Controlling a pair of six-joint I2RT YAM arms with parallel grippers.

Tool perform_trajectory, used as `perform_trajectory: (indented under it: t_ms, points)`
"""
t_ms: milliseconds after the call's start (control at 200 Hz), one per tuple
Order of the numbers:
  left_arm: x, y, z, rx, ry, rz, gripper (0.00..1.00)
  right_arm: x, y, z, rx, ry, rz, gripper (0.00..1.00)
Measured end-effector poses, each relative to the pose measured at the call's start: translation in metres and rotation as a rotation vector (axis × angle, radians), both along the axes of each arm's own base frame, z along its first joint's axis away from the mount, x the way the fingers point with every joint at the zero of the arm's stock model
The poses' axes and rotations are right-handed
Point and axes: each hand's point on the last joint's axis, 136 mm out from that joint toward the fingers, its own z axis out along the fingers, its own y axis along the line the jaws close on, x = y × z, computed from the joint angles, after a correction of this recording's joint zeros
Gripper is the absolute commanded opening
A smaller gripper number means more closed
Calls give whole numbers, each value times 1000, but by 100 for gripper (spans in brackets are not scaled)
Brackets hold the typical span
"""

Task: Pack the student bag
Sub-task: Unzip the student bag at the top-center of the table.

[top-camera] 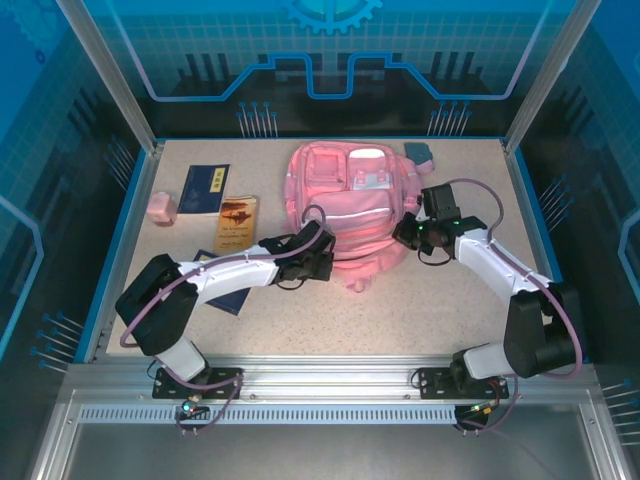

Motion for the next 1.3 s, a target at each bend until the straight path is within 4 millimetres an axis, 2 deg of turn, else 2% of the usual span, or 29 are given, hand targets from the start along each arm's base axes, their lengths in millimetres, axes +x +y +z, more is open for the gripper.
perform_trajectory:
  t_ms: [90, 195, 395, 510, 630, 825, 915, 1050, 1146, 1301]
  points:
    - [1, -7, 5, -27, -16, -31, 0, 3, -5, 2, 6, -14, -14, 46]
    - [-1, -19, 9, -59, -33, -89, 0, 0, -7, 5, 30, -23, -31, 53]
    - [-18, -56, 21, -151, -50, -241, 0, -25, 2, 4, 93, 18, -71, 55]
    - [-24, -68, 28, -186, -53, -294, 0, -40, 15, -1, 116, 74, -81, 55]
    - [-23, -76, 32, -199, -54, -311, 0, -50, 24, -6, 127, 125, -109, 54]
    - [-26, -80, 22, -186, -28, -327, 0, -59, 30, -21, 129, 215, -148, 49]
    - [-28, -79, 20, -174, -23, -336, 0, -64, 26, -28, 99, 261, -174, 55]
    - [-27, -80, 23, -171, -28, -344, 0, -67, 19, -23, 28, 268, -216, 62]
    - [-27, -81, 24, -171, -28, -344, 0, -69, 12, -20, 1, 259, -241, 58]
    - [-26, -82, 26, -173, -31, -349, 0, -69, 12, -28, -9, 281, -247, 44]
